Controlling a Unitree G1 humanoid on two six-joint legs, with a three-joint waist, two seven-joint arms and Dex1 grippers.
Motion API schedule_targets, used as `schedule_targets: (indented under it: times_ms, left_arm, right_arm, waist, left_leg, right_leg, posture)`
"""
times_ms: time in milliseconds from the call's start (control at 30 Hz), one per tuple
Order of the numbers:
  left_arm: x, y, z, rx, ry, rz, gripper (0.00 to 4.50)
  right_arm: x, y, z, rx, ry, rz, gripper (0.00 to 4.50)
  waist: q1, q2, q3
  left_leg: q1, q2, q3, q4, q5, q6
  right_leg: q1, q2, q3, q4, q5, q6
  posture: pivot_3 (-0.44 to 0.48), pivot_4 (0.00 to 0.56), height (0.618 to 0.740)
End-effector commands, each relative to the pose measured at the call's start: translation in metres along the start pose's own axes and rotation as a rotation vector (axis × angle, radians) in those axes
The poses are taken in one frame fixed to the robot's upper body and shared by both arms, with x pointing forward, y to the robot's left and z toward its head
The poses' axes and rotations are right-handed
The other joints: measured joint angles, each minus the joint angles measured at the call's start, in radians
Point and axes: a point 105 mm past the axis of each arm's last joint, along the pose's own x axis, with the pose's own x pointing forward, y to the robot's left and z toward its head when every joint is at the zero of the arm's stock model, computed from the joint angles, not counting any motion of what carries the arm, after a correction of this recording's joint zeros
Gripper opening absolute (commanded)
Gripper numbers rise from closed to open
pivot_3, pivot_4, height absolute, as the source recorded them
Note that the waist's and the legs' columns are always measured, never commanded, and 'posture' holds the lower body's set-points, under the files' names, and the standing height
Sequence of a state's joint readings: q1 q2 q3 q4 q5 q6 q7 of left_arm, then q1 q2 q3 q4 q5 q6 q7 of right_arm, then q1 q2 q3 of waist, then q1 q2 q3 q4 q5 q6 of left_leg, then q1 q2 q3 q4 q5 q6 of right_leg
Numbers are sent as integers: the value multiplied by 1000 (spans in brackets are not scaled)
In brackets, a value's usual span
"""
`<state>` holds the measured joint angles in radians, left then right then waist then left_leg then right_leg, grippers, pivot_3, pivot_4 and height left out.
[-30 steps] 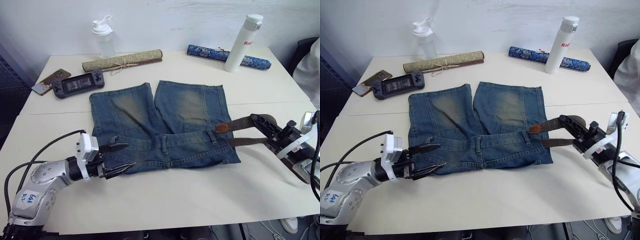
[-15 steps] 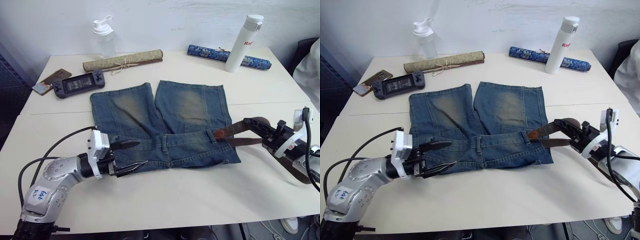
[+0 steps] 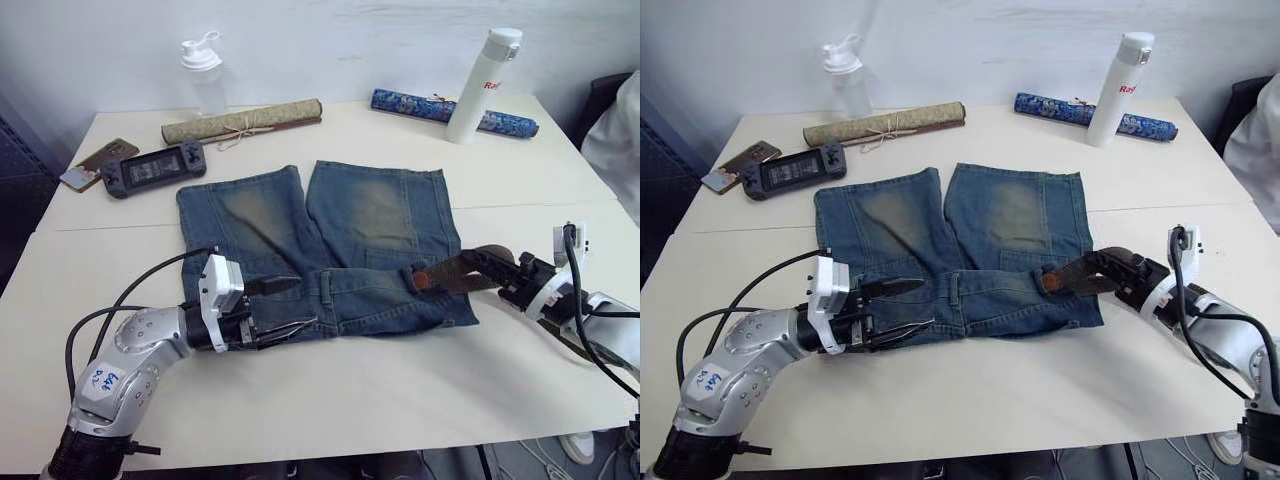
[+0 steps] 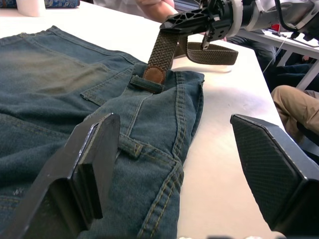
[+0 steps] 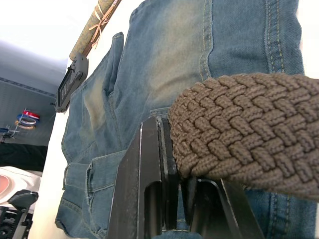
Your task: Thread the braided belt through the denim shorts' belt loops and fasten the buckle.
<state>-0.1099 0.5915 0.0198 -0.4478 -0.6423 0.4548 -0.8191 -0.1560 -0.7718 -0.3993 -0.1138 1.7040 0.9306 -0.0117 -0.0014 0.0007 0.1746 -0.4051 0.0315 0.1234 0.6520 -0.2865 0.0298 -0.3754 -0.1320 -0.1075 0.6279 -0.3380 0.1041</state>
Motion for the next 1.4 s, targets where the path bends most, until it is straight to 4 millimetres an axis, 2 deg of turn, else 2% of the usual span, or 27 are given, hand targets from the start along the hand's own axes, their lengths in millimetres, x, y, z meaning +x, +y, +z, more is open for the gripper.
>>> schedule_targets:
  times_ms: [33,400,800,867,967,1233,1333,1400]
  left_arm:
    - [4,-2,10,35,-23,-8,3862]
    - [4,-1,12,31,-19,10,3862]
    - [3,-1,12,20,-14,20,3862]
    - [3,-1,13,20,-13,23,3862]
    - [4,0,13,18,-14,27,3862]
    - [6,-1,15,18,-21,31,3862]
    - [7,-1,15,21,-22,27,3862]
    - [9,-3,15,27,-22,19,3862]
  right_arm:
    - [-2,15,18,-137,-57,36,0]
    - [12,22,8,-486,49,-50,0]
    - [10,34,22,-615,48,-69,0]
    - [13,39,16,-611,62,-49,0]
    - [16,36,6,-594,92,-56,0]
    - [17,-4,-32,-337,149,-121,0]
    - [21,-10,-41,-236,137,-115,0]
    - [27,-8,-43,-179,120,-91,0]
  waist:
    - [1,0,0]
    - [3,0,0]
    - [3,-1,1]
    - [3,-1,1]
    - [3,-1,1]
    - [3,-4,1]
    - [-2,-4,0]
    - [-1,-4,1]
  left_leg:
    - [0,0,0,0,0,0]
    - [0,0,0,0,0,0]
    - [0,0,0,0,0,-1]
    - [0,0,0,0,0,-1]
    - [0,0,0,0,1,-1]
    - [0,0,0,0,1,-1]
    - [0,0,0,0,1,-1]
    - [0,0,0,-1,1,-1]
  right_leg:
    - [0,0,0,0,0,0]
    - [0,0,0,0,0,0]
    - [0,0,0,0,0,0]
    - [0,0,0,0,0,0]
    - [0,-1,0,0,0,0]
    - [0,-1,0,0,0,0]
    - [0,0,0,0,0,0]
    - [0,0,0,0,0,0]
  posture:
    - [0,150,717]
    - [0,150,717]
    - [0,150,717]
    - [0,150,717]
    - [0,150,717]
    - [0,150,717]
    - [0,150,717]
    - [0,150,717]
